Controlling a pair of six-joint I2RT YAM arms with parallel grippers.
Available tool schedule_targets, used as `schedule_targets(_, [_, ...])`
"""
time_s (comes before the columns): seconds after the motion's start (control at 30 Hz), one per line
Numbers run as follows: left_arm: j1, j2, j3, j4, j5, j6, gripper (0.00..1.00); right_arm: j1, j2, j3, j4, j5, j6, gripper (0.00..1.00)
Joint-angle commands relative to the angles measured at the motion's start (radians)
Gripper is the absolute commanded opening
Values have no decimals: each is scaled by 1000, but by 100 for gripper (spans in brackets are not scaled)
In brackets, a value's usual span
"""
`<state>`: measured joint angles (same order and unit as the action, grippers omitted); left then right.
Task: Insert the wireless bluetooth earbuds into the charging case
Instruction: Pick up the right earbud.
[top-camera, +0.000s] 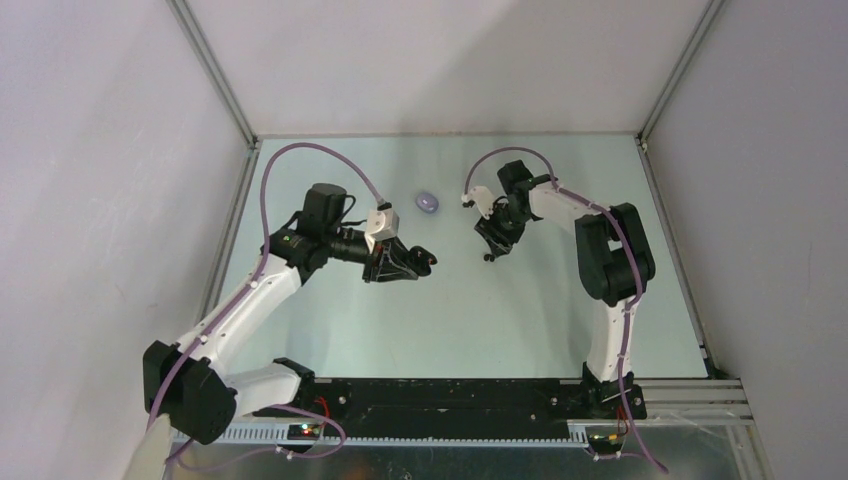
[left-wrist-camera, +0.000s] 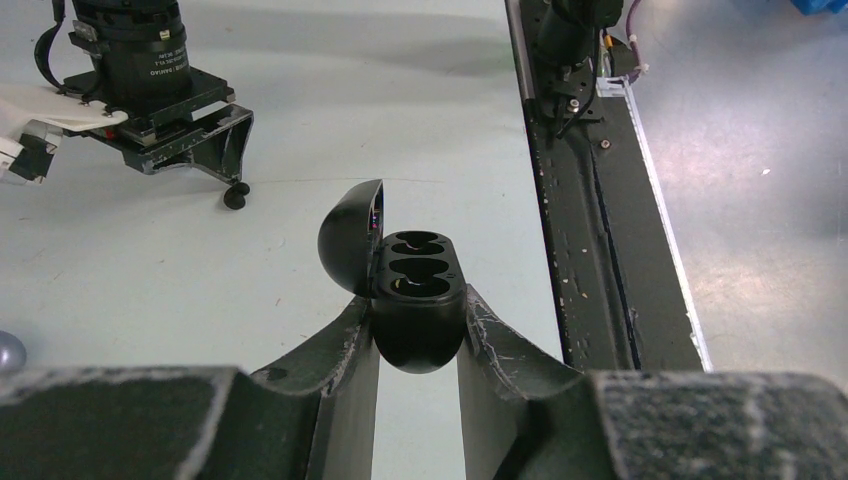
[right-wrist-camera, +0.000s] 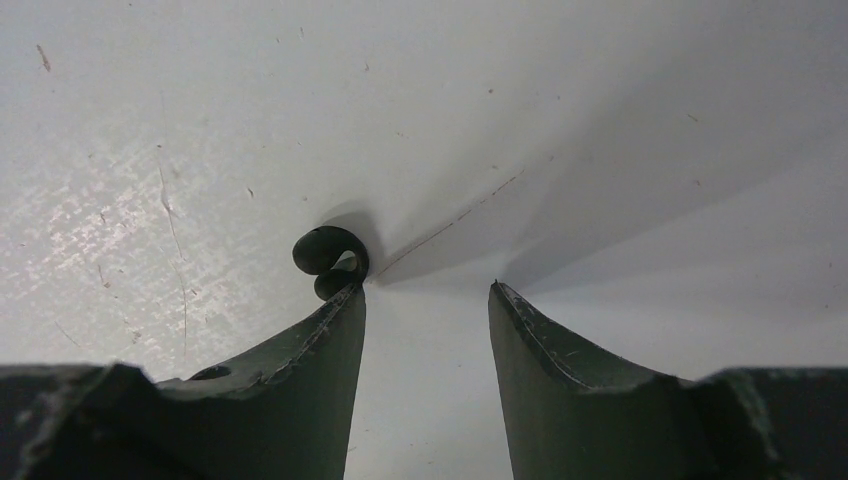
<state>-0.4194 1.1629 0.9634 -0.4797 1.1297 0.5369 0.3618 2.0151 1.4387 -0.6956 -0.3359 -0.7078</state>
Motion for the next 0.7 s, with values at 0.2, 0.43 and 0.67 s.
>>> schedule_targets(0.2, [-5, -12, 0, 32, 24, -14, 1, -3, 2, 36, 28, -10, 43, 54])
schedule_targets(0.43, [-4, -13, -1, 32, 25, -15, 2, -9, -16, 30, 73, -6, 95, 54])
schedule_targets(0.67, [-6, -17, -2, 30, 25, -14, 1, 1, -20, 25, 49, -66, 68, 53])
